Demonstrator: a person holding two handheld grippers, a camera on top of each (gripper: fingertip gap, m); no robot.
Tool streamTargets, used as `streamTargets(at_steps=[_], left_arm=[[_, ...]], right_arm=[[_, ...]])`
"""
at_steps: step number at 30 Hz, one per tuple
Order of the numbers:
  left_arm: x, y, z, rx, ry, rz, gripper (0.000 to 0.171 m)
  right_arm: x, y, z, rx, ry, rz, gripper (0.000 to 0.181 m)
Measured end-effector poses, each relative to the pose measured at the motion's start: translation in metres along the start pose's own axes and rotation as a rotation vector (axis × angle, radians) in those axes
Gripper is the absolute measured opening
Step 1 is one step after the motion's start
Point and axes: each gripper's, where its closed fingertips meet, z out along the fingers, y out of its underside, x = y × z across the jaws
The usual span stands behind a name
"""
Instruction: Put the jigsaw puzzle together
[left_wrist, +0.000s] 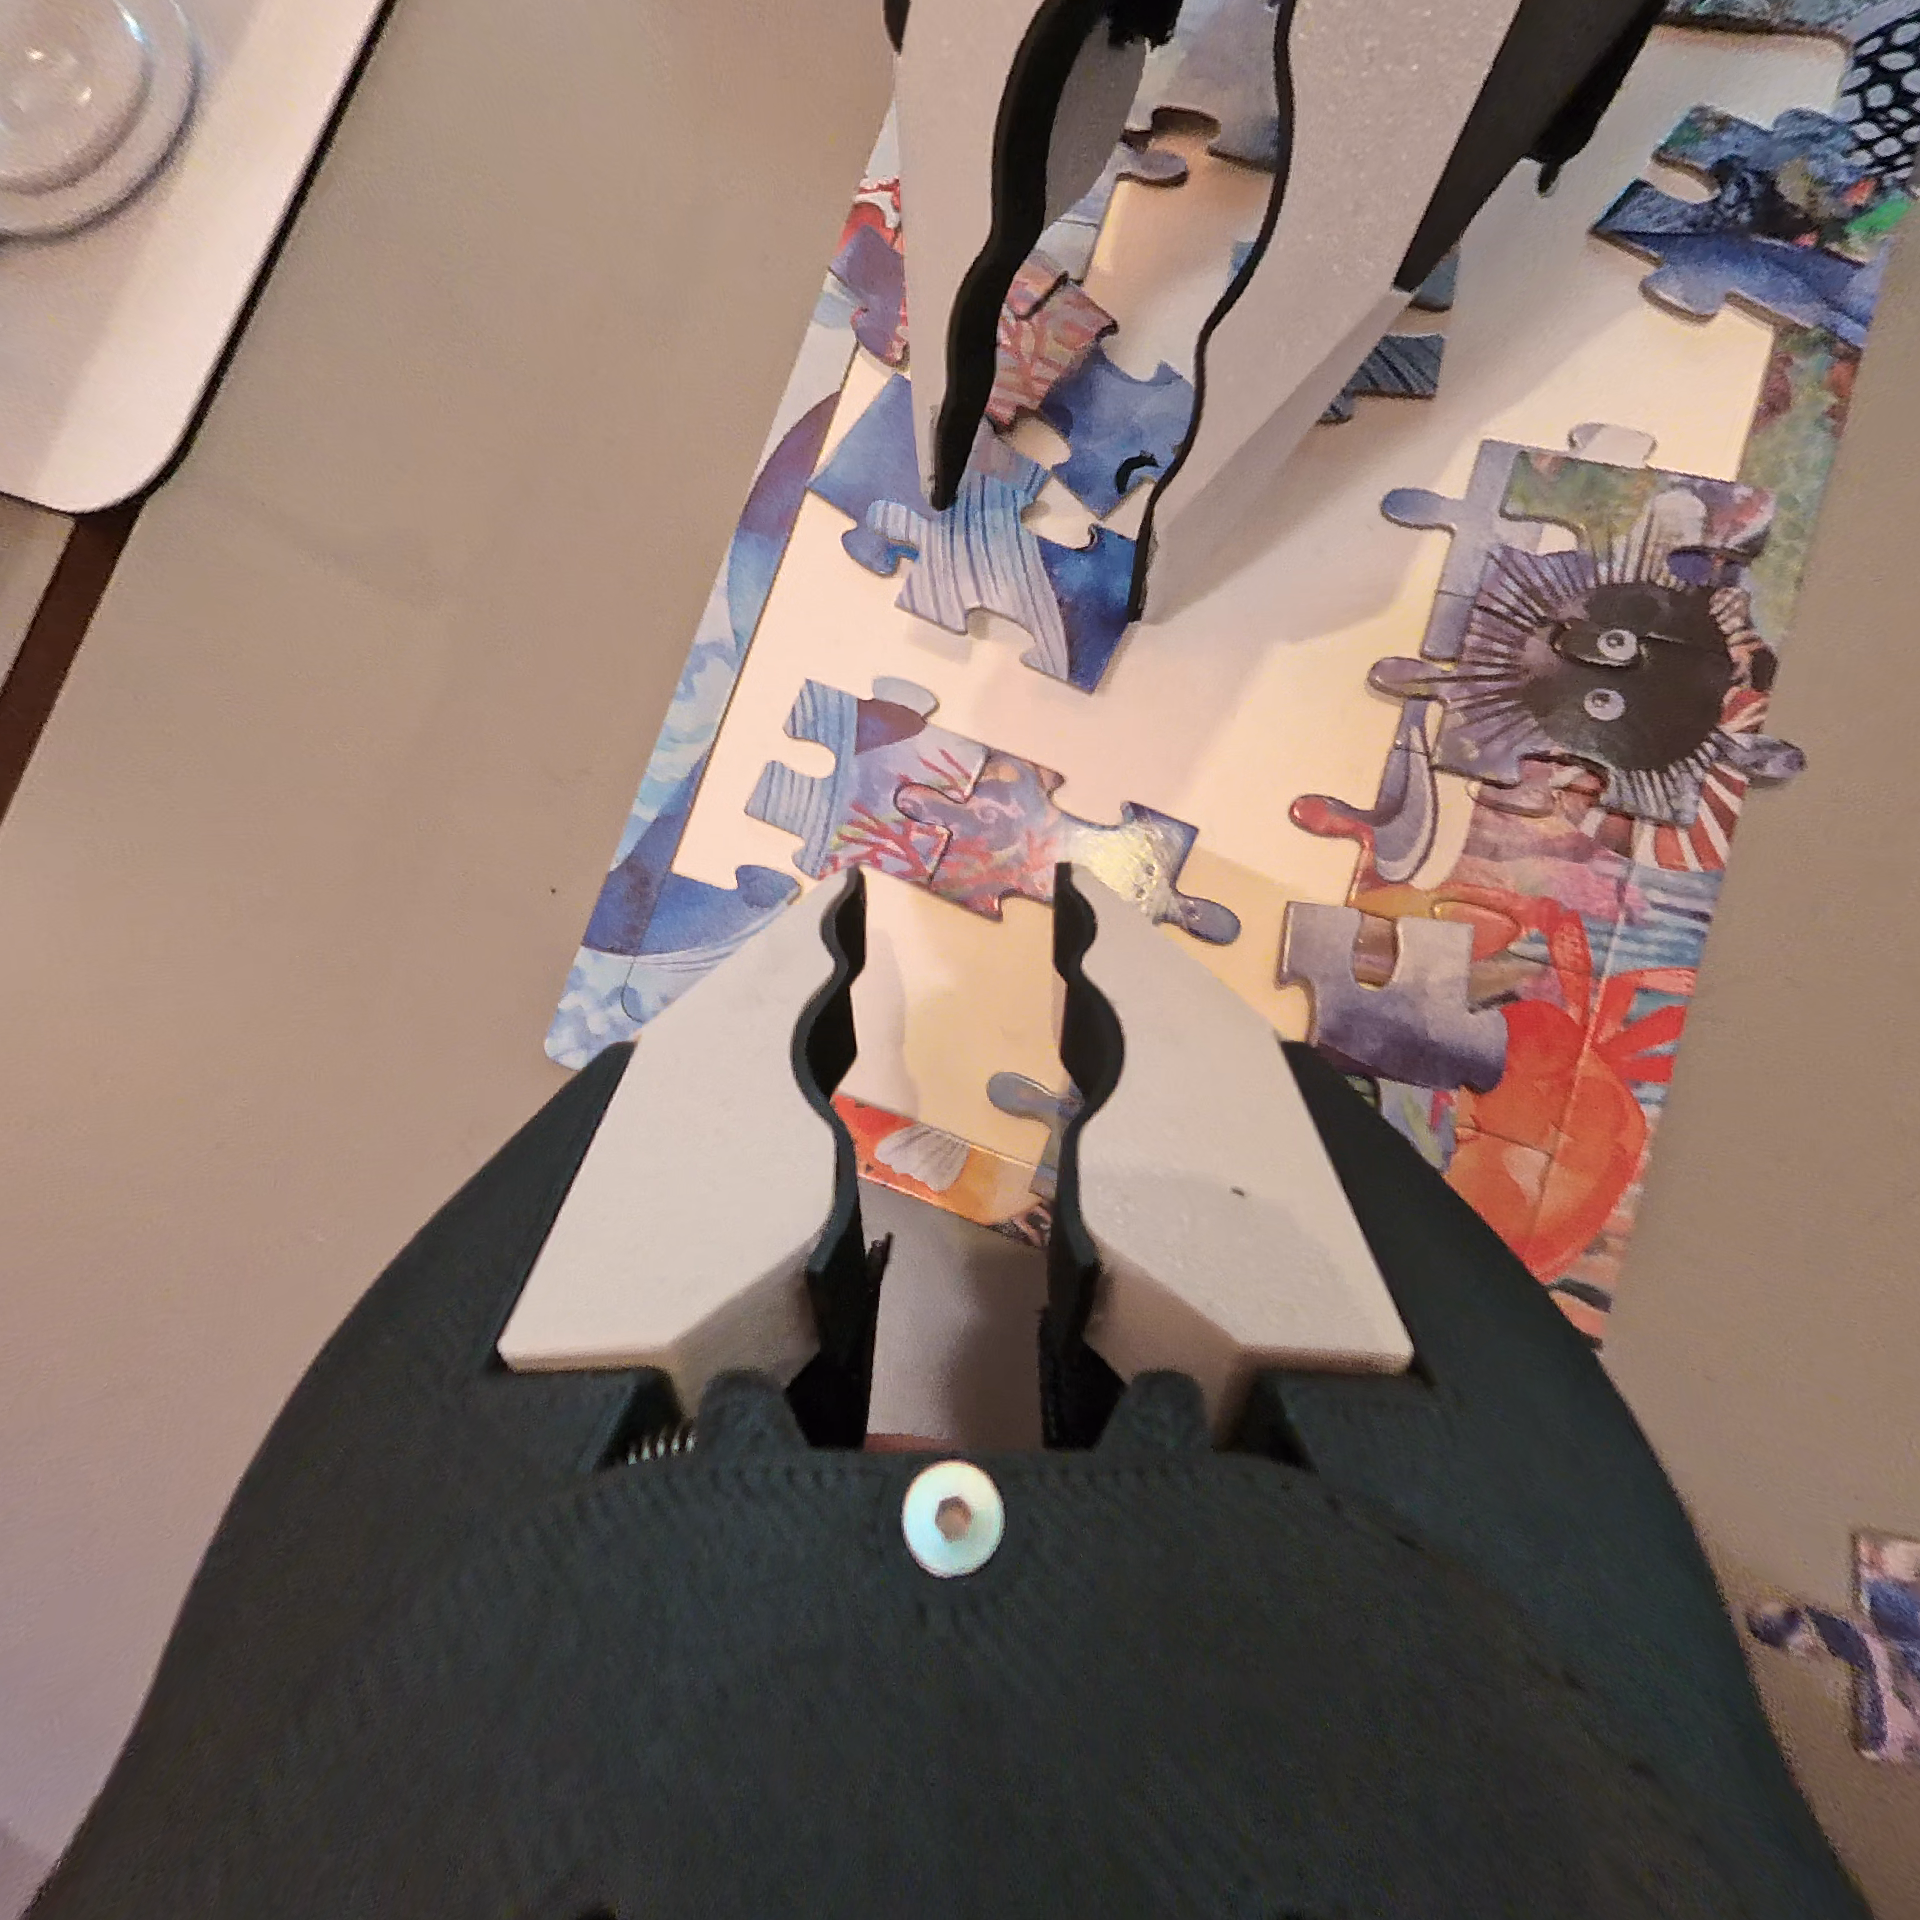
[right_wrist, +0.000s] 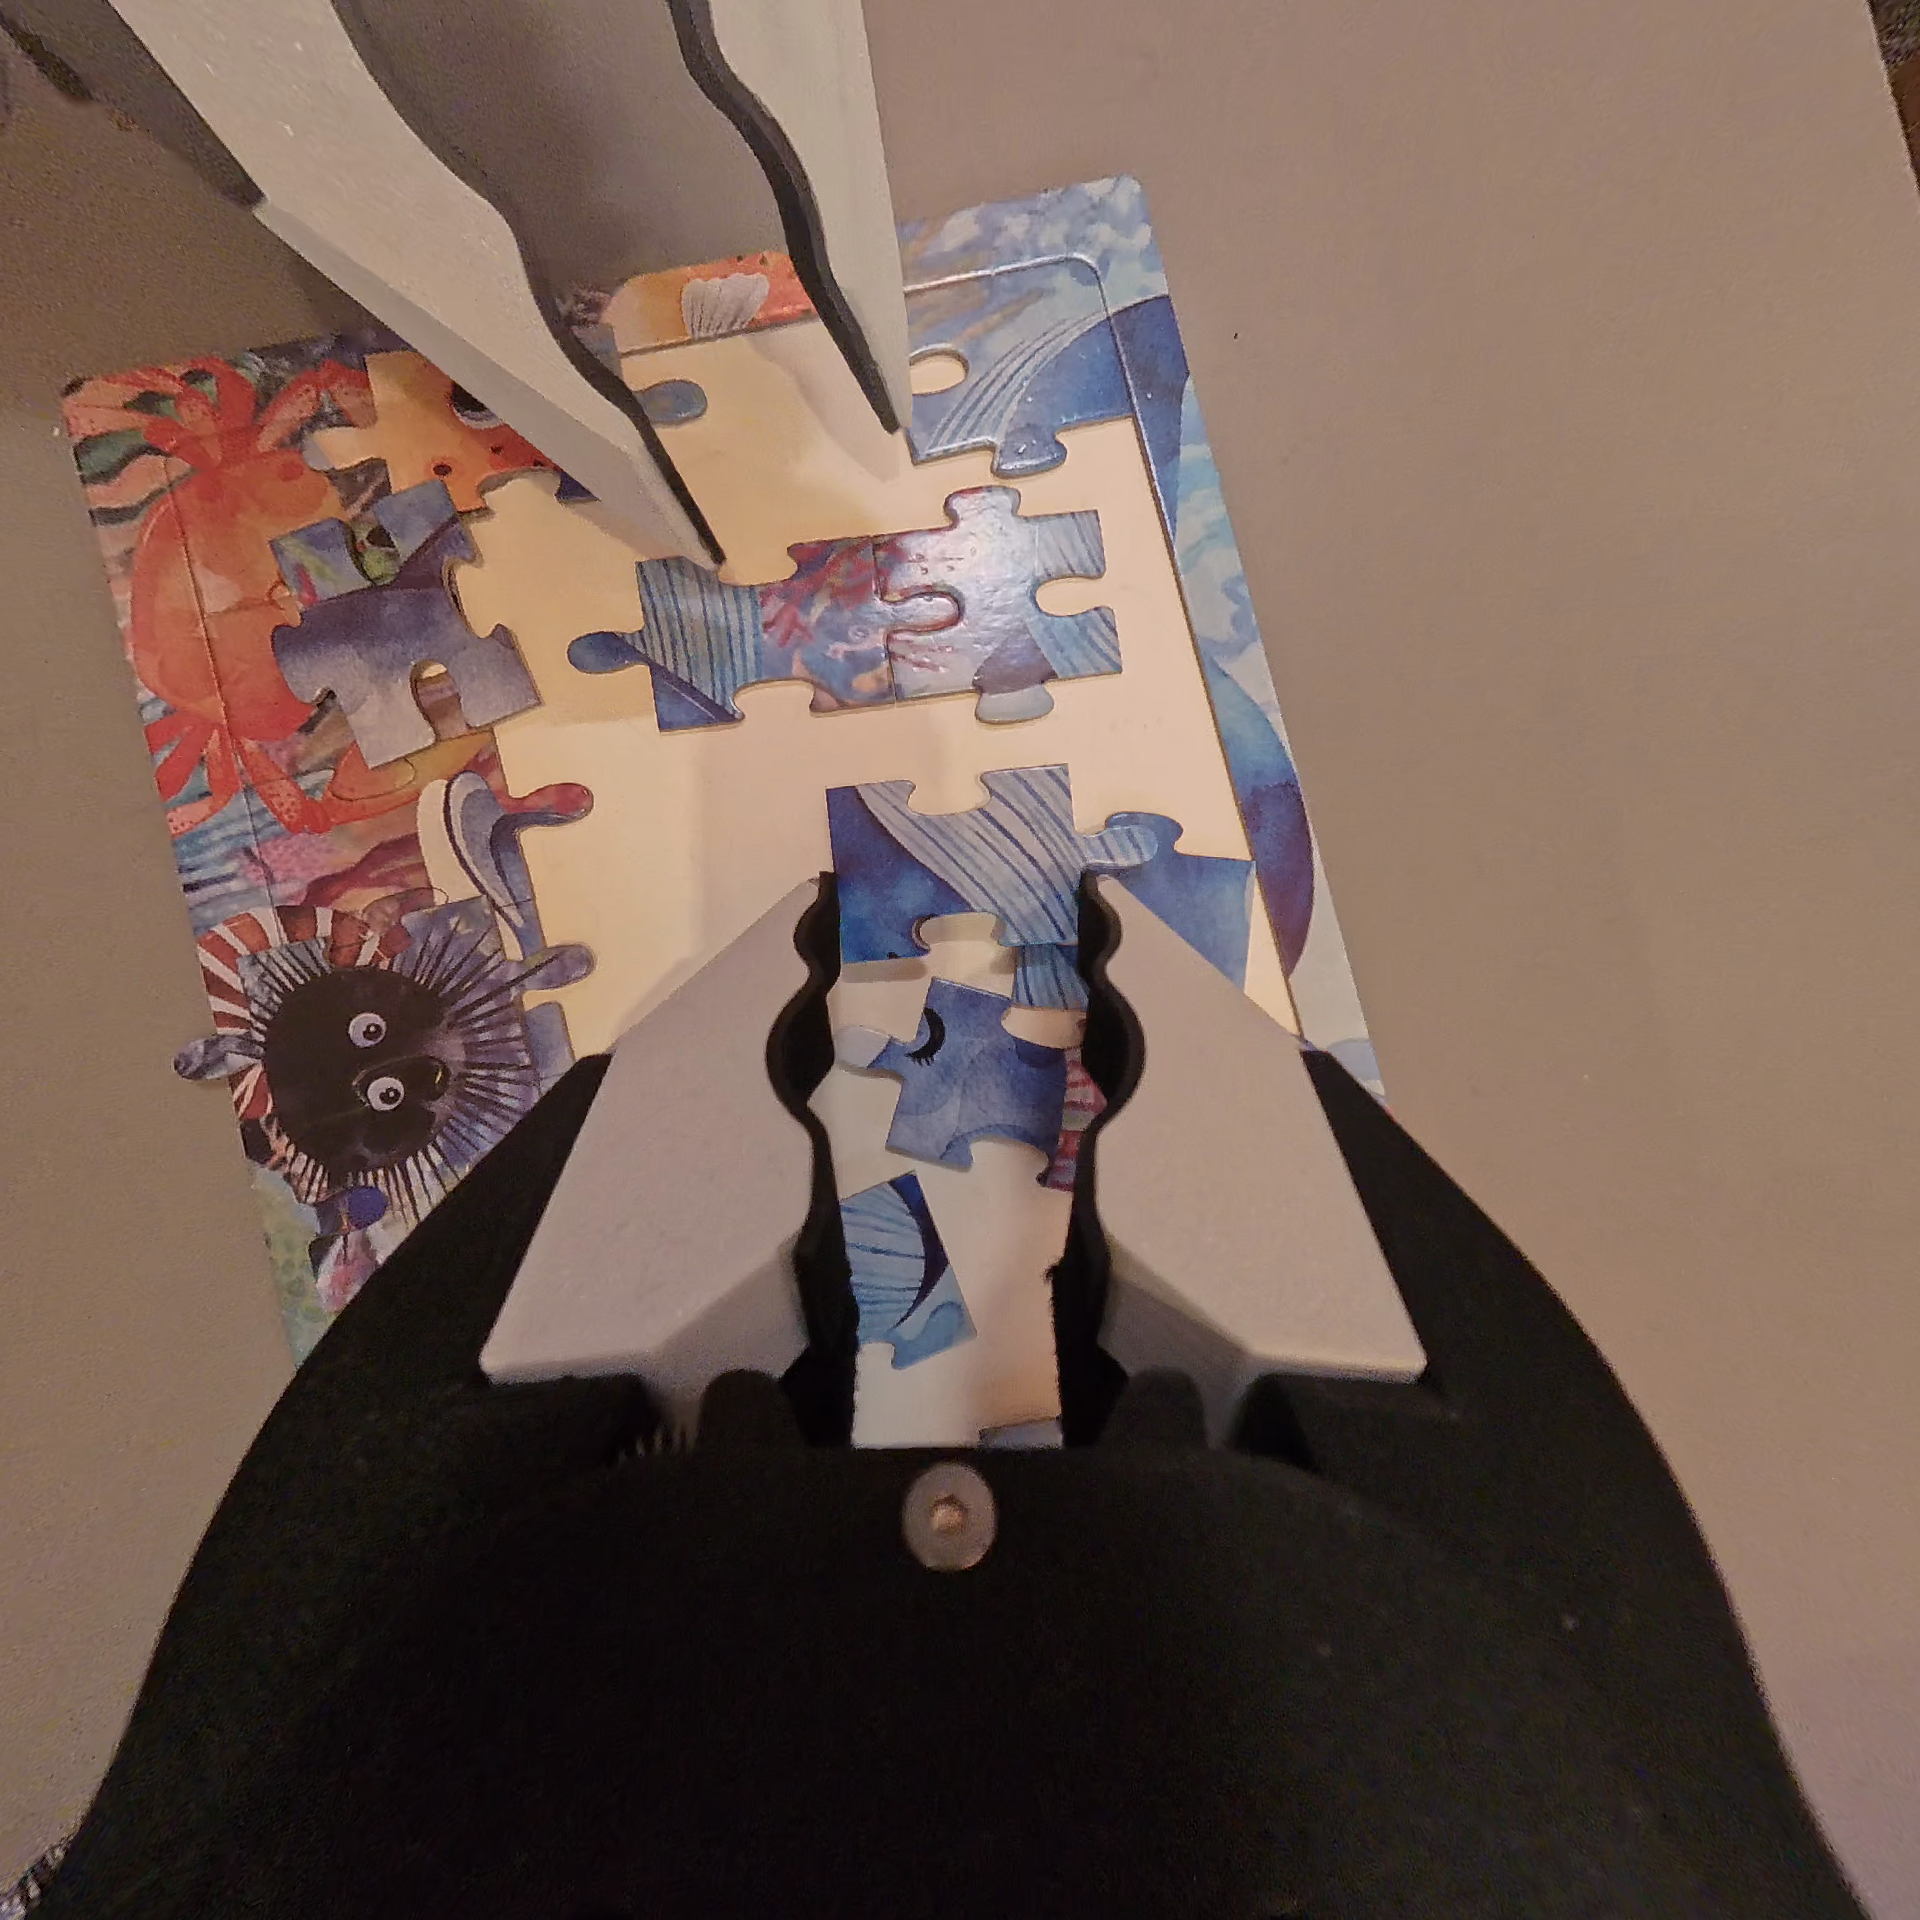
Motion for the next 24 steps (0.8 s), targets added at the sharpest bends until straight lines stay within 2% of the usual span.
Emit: streamTargets(at_steps=[4,13,17,24], left_arm=[[-0.001,-0.001,0.007,-0.006,-0.006,-0.004,0.034],[0.019,0.002,0.016,-0.047,0.092,-0.017,0.023],[0.029,0.000,0.016,-0.052,0.132,-0.007,0.022],[0.019,0.001,0.008,-0.056,0.088,-0.003,0.027]], right_arm=[[0.006,-0.005,0.001,-0.007,0.011,0.004,0.044],[0.011,-0.023,0.008,-0.049,-0.037,-0.033,0.044],[0.007,-0.008,-0.005,-0.086,-0.042,-0.045,0.044],[0.008,0.025,-0.057,-0.096,-0.016,-0.019,0.044]])
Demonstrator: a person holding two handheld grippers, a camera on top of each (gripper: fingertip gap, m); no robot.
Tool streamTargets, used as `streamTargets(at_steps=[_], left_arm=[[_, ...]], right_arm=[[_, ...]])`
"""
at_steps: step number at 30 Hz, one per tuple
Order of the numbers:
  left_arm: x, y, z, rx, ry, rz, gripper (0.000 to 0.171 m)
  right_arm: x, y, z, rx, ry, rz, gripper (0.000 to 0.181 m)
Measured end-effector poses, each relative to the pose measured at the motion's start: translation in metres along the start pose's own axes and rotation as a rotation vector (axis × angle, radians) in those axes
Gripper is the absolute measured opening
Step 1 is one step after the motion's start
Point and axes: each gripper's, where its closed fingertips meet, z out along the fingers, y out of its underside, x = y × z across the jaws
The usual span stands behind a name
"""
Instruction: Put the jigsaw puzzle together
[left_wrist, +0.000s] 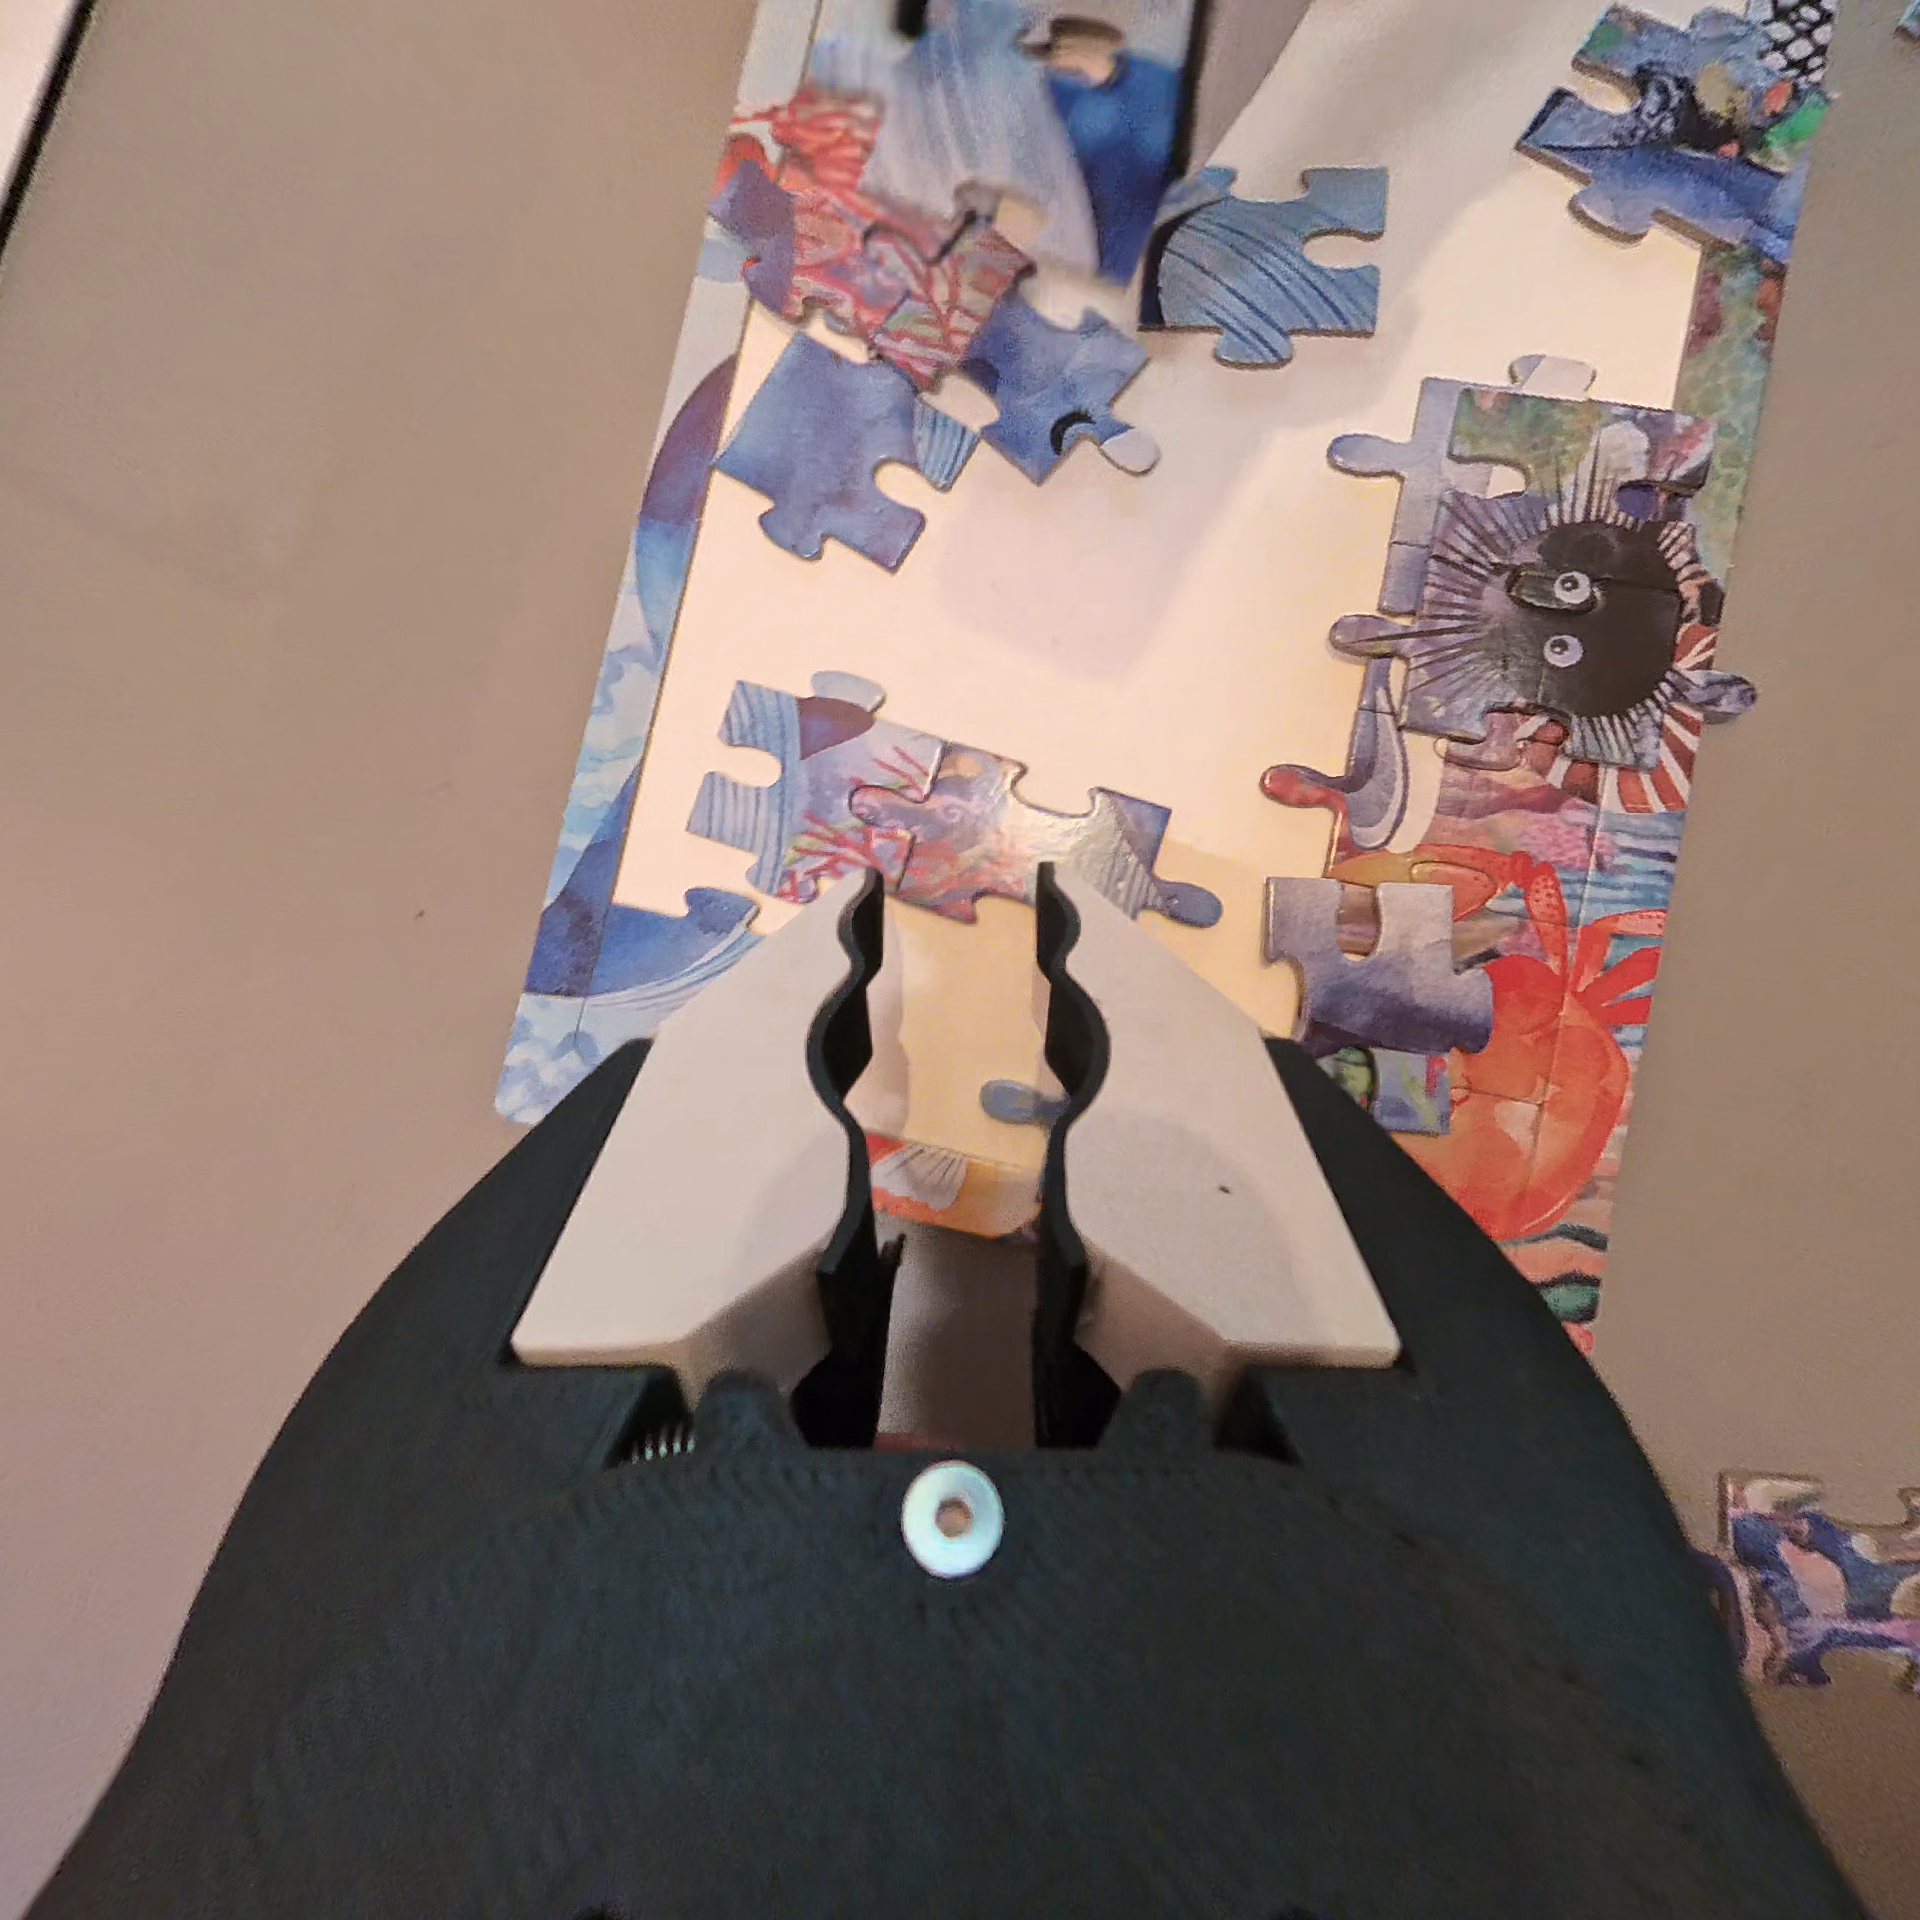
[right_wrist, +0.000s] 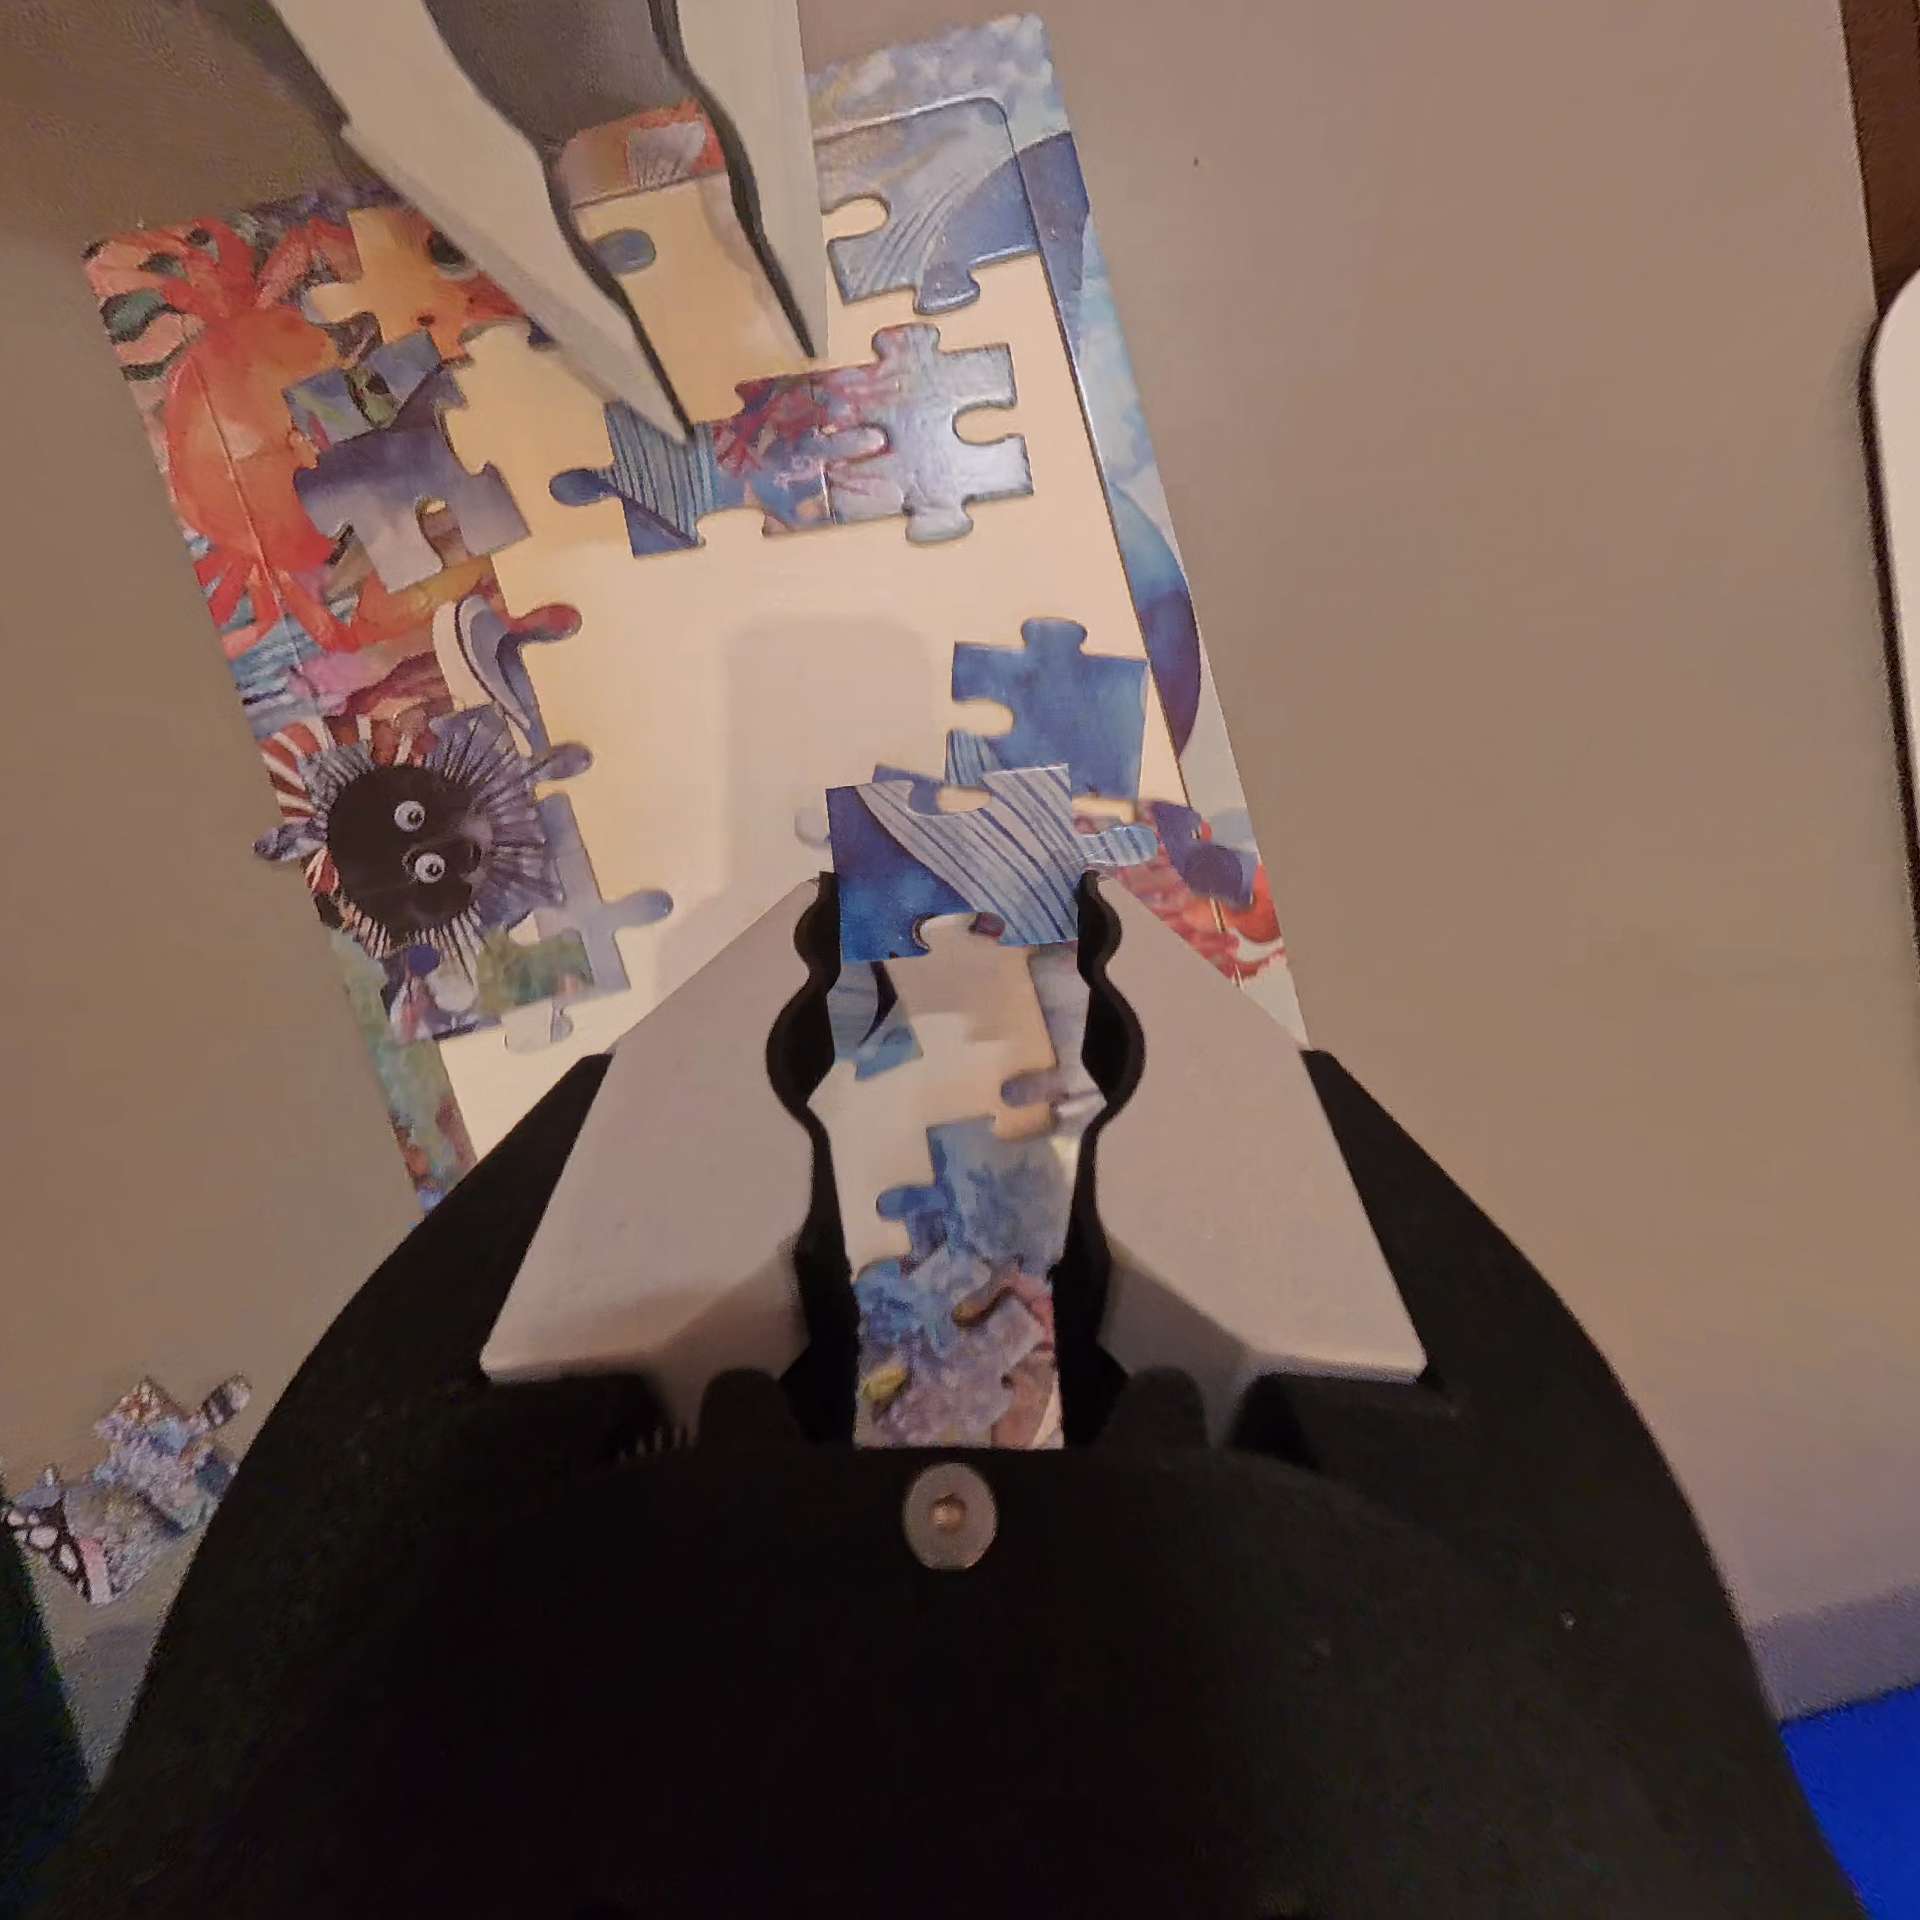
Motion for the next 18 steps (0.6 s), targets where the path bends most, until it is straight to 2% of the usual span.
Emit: streamTargets(at_steps=[4,8,18], left_arm=[[-0.005,0.006,-0.009,-0.014,-0.015,-0.012,0.027],[-0.004,0.003,-0.011,-0.004,-0.014,-0.009,0.027],[0.000,0.012,-0.009,-0.047,0.009,-0.008,0.029]], right_arm=[[-0.010,0.010,-0.012,0.010,-0.011,-0.003,0.044],[-0.016,0.023,-0.012,-0.044,-0.007,-0.027,0.044],[-0.041,0.000,0.000,0.018,-0.043,-0.170,0.044]])
